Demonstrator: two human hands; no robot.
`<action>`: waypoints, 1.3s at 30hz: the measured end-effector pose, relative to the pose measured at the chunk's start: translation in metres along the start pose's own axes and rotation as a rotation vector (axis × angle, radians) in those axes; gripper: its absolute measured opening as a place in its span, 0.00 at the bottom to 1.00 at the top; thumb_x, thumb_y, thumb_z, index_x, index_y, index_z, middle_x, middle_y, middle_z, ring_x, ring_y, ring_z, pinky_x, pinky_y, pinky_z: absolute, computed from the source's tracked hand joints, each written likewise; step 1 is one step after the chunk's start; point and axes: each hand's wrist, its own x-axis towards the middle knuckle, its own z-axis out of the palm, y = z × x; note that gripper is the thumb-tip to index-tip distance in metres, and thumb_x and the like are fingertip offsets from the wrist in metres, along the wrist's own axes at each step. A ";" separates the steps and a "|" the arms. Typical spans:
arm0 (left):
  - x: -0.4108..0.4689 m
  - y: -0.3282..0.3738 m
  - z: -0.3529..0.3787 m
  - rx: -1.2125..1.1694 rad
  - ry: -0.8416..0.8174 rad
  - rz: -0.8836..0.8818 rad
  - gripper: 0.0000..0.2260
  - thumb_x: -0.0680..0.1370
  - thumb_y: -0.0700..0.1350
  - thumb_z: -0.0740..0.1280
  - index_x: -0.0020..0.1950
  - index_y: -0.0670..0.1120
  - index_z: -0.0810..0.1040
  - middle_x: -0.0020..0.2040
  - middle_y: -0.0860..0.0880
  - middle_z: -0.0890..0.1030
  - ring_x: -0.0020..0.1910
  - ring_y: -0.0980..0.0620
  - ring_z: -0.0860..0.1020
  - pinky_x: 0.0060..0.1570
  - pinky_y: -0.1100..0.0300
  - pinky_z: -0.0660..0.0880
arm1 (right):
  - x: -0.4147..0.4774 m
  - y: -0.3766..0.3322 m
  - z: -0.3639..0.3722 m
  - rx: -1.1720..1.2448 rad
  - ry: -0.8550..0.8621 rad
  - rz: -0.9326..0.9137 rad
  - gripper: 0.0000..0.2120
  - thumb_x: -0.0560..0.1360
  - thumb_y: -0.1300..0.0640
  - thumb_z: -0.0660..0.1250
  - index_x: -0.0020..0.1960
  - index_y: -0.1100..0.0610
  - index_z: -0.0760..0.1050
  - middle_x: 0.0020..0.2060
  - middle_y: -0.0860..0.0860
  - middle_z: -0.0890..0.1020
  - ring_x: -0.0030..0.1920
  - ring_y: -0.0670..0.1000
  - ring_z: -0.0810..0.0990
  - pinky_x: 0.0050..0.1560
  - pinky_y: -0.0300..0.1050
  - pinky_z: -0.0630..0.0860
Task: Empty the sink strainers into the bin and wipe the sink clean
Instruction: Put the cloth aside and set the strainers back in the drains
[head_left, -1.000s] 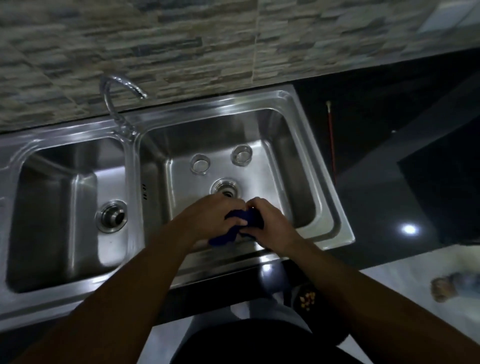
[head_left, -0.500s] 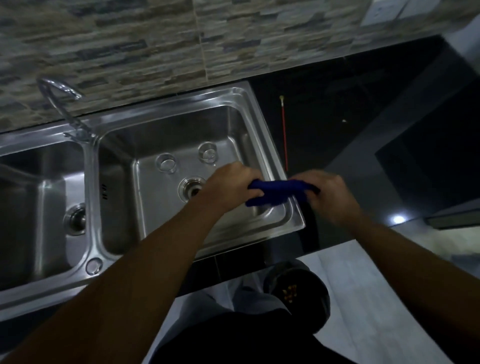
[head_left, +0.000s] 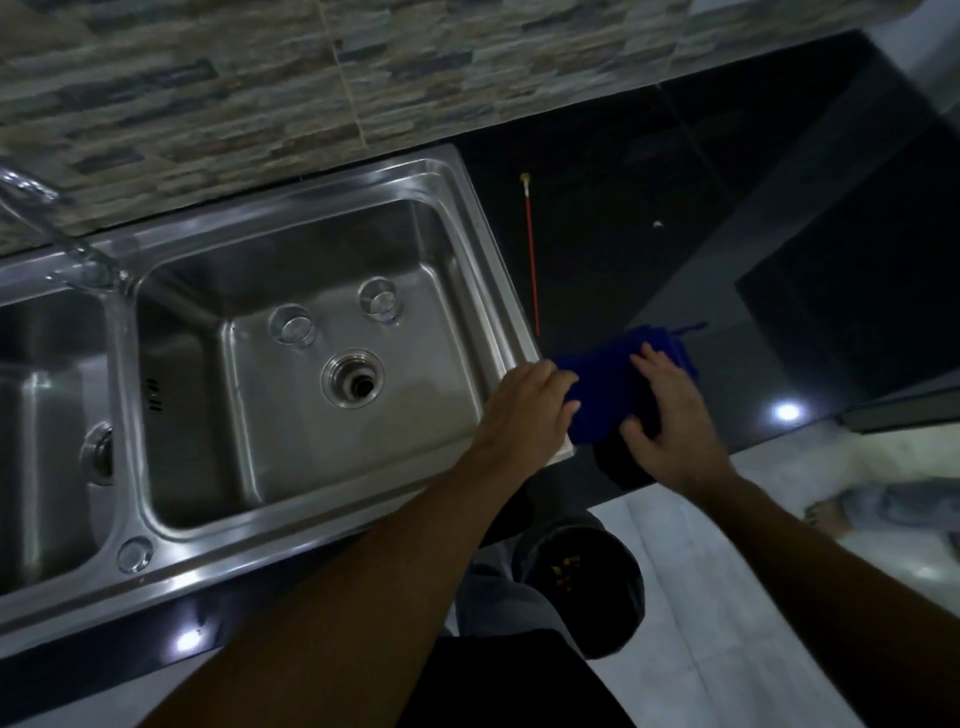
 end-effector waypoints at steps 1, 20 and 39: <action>0.002 -0.002 0.005 0.061 0.010 0.023 0.20 0.83 0.50 0.61 0.74 0.43 0.71 0.68 0.44 0.75 0.68 0.44 0.72 0.72 0.52 0.65 | 0.005 -0.007 0.011 -0.030 0.014 0.047 0.32 0.78 0.46 0.58 0.79 0.54 0.55 0.79 0.53 0.58 0.79 0.53 0.54 0.78 0.54 0.51; -0.010 -0.040 0.022 0.175 -0.119 -0.023 0.28 0.85 0.55 0.46 0.82 0.44 0.46 0.83 0.46 0.45 0.82 0.49 0.42 0.81 0.48 0.40 | 0.033 -0.057 0.026 -0.075 0.123 0.158 0.29 0.80 0.54 0.60 0.79 0.58 0.56 0.80 0.57 0.53 0.80 0.56 0.47 0.79 0.53 0.44; -0.184 -0.306 -0.115 0.218 0.112 -0.524 0.25 0.81 0.43 0.52 0.77 0.36 0.64 0.79 0.37 0.62 0.80 0.37 0.55 0.79 0.43 0.47 | 0.158 -0.267 0.165 -0.014 -0.413 -0.141 0.18 0.72 0.62 0.64 0.62 0.58 0.78 0.62 0.57 0.80 0.63 0.57 0.77 0.63 0.43 0.70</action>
